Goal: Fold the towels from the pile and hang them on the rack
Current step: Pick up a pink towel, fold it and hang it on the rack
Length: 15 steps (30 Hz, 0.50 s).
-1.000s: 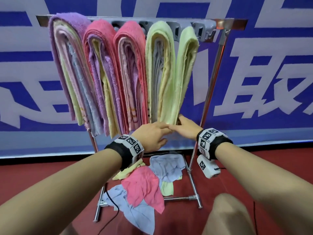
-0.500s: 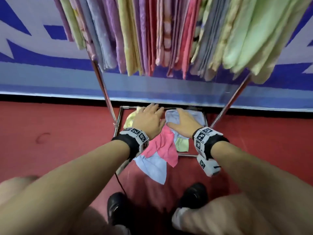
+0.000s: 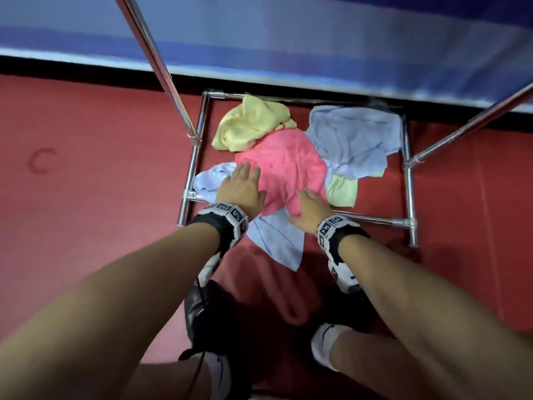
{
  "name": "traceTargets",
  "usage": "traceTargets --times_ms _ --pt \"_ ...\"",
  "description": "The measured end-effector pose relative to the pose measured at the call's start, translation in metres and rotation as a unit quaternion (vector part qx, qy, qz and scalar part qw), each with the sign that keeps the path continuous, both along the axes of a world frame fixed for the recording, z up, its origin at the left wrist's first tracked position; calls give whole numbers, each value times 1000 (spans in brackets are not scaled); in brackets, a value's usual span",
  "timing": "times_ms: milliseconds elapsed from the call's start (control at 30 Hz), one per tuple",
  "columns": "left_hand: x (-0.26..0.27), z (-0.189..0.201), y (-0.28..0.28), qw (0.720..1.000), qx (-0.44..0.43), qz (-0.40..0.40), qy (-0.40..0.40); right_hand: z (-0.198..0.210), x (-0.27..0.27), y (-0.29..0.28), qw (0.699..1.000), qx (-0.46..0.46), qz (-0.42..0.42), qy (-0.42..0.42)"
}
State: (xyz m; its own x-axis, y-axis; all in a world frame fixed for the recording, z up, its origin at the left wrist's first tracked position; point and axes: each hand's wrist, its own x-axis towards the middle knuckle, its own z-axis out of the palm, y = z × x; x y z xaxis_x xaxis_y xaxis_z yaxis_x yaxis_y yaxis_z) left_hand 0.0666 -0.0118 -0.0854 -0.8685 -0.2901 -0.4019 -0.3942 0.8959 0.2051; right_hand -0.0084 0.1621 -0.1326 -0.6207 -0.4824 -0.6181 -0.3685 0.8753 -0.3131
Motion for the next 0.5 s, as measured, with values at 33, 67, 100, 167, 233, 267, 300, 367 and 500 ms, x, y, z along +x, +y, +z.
traceTargets --times_ms 33,67,100,167,233,267,300,367,500 --pt "-1 -5 1 1000 -2 -9 0 -6 -1 -3 1000 6 20 -17" --pt "-3 -9 1 1000 -3 -20 -2 -12 -1 -6 999 8 32 -35" --pt "-4 -12 0 999 -4 -33 -8 -17 -2 -11 998 6 45 -45" --pt "-6 -16 -3 998 -8 -64 -26 -29 -6 -22 997 13 65 -49" --pt "-4 -19 -4 996 -12 -81 -33 -38 -8 -29 995 34 78 -42" --pt "-3 -19 -4 996 -12 -85 -36 -42 -10 -31 996 39 76 -38" --pt "-1 -20 -4 996 -11 -84 -40 -45 -12 -31 997 33 67 -31" --pt "1 -21 -3 996 -10 -79 -46 -47 -16 -31 999 -14 25 -22" --pt "2 -19 4 995 0 -76 -57 -40 -22 -17 992 -99 -79 20"
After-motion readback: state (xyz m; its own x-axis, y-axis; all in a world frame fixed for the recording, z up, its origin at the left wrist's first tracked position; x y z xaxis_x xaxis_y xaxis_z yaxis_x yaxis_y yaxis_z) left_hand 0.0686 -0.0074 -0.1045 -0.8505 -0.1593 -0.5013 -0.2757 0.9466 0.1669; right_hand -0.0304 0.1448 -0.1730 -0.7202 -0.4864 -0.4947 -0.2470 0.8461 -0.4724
